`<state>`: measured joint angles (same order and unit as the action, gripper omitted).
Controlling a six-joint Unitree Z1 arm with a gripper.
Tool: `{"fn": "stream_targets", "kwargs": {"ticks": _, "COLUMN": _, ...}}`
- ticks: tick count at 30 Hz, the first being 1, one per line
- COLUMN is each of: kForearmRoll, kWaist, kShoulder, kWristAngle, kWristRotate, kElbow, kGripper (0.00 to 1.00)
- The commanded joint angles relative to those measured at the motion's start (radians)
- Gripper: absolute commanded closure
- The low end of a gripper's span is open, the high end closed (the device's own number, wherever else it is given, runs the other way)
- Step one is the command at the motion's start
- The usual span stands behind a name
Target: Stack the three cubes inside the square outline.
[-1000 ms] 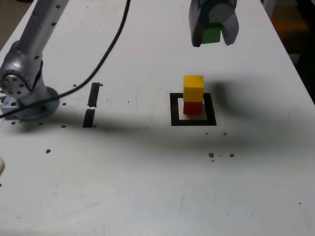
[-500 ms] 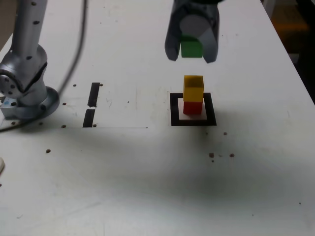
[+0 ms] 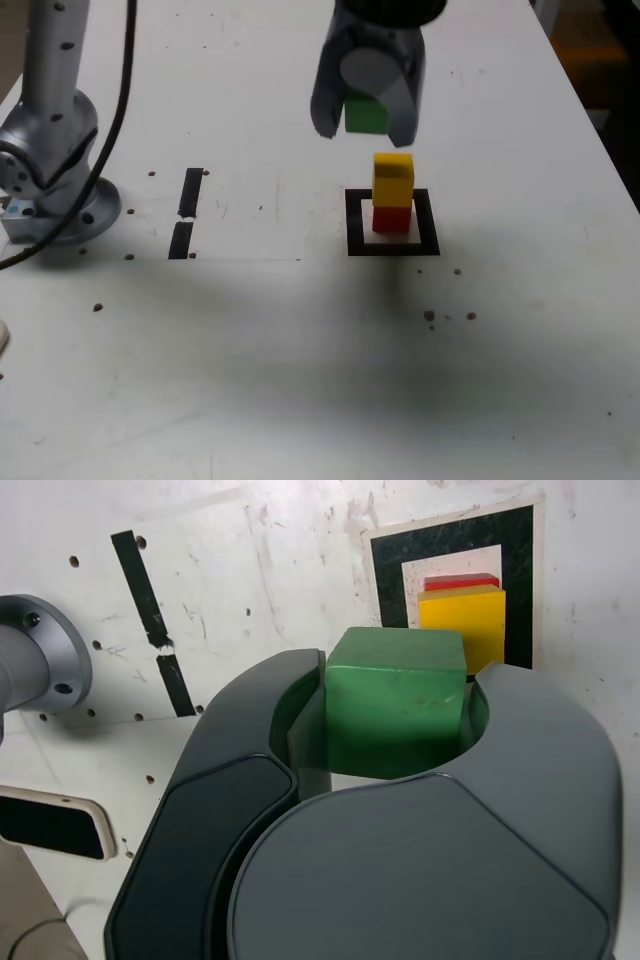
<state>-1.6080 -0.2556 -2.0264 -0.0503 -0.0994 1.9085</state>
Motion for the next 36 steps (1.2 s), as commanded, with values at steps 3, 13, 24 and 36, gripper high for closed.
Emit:
{"fn": "stream_targets", "kwargs": {"ticks": 3, "kForearmRoll": -0.008, "kWaist": -0.007, "kShoulder": -0.059, "kWristAngle": -0.028, "kWristRotate": -0.017, "kElbow": 0.044, "kGripper": 0.9}}
{"fn": "stream_targets", "kwargs": {"ticks": 13, "kForearmRoll": -0.006, "kWaist": -0.025, "kShoulder": -0.1, "kWristAngle": -0.002, "kWristRotate": -0.081, "kElbow": 0.056, "kGripper": 0.9}}
{"fn": "stream_targets", "kwargs": {"ticks": 24, "kForearmRoll": 0.101, "kWaist": -0.005, "kShoulder": -0.07, "kWristAngle": 0.023, "kWristRotate": -0.105, "kElbow": -0.02, "kGripper": 0.9}}
{"fn": "stream_targets", "kwargs": {"ticks": 36, "kForearmRoll": 0.093, "kWaist": 0.027, "kShoulder": -0.066, "kWristAngle": 0.049, "kWristRotate": -0.116, "kElbow": -0.02, "kGripper": 0.87}}
